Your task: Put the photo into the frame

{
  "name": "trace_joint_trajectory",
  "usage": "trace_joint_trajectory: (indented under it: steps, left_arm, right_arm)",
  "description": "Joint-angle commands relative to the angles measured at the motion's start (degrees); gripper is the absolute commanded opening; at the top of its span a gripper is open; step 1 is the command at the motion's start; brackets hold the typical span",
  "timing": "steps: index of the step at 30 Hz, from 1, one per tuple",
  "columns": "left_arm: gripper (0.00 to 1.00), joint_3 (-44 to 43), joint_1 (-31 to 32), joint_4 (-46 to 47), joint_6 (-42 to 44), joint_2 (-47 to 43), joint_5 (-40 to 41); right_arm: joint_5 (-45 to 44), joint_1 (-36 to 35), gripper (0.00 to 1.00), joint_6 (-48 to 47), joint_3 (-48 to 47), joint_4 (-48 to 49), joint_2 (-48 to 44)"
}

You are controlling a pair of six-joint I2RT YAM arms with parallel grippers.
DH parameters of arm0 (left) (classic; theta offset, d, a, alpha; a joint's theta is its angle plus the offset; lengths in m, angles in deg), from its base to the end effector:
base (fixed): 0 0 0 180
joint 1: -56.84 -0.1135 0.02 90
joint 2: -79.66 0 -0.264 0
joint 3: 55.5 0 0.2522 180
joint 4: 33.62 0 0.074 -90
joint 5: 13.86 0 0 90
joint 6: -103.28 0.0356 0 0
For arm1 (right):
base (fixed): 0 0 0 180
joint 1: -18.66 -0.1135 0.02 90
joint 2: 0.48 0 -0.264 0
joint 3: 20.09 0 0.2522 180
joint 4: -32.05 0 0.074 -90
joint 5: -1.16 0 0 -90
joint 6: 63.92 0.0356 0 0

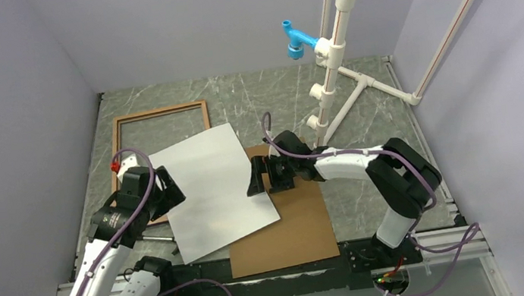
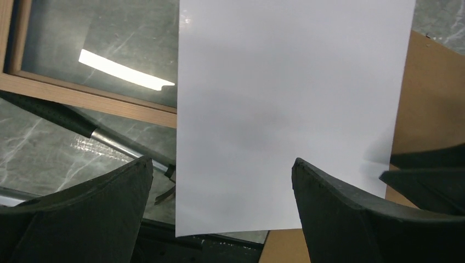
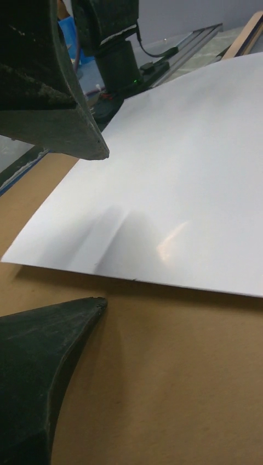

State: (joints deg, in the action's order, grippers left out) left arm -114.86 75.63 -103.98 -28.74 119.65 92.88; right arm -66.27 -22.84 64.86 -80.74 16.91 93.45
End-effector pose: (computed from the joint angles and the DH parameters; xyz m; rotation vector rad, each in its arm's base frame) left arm 0.1204 -0.0301 0.2828 -0.6084 2.3359 -0.1263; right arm 0.2305 0.2222 0.1585 -0.2623 2.6312 1.0476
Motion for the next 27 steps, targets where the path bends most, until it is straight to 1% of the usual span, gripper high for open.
trace_joint_trajectory:
  steps: [1, 7, 13, 15, 18, 21, 24, 25, 27]
  left_arm:
    - [1.00, -0.26, -0.24, 3.63, 1.37, 0.11, -3.67]
    - [0.99, -0.41, -0.24, 3.43, 1.63, -0.26, -3.82]
    - [0.99, 0.03, -0.24, 4.12, 1.71, -0.20, -4.26]
    - [0.99, 0.08, -0.24, 4.24, 1.87, 0.12, -4.48]
    - [0.99, -0.15, -0.24, 3.42, 1.83, 0.75, -4.09]
    - [0.99, -1.09, -0.24, 1.60, 1.89, 1.45, -3.18]
    - [0.99, -0.78, -0.24, 1.92, 1.89, 1.59, -3.37]
    - [0.99, -0.58, -0.24, 2.18, 1.89, 1.59, -3.53]
    - [0.99, -0.20, -0.25, 2.95, 1.88, 1.56, -3.98]
  right_arm:
    - [2.53, 0.24, 0.96, 0.09, -3.62, 5.62, 4.43]
    - [7.91, 2.39, 0.92, 4.60, -2.72, 13.34, 7.83]
    - [12.77, 3.45, 0.87, 9.31, -0.74, 21.29, 8.54]
    - [14.59, 3.54, 0.81, 11.16, -0.45, 25.01, 9.41]
    - [17.39, 3.55, 0.69, 14.22, 0.07, 29.60, 10.16]
    - [18.12, 3.36, 0.61, 15.27, 0.22, 31.05, 9.74]
    - [19.10, 3.35, 0.48, 16.45, 0.60, 33.20, 9.10]
    - [19.36, 3.35, 0.46, 16.90, 0.77, 34.13, 9.04]
    - [19.97, 3.35, 0.46, 17.67, 0.98, 35.90, 9.38]
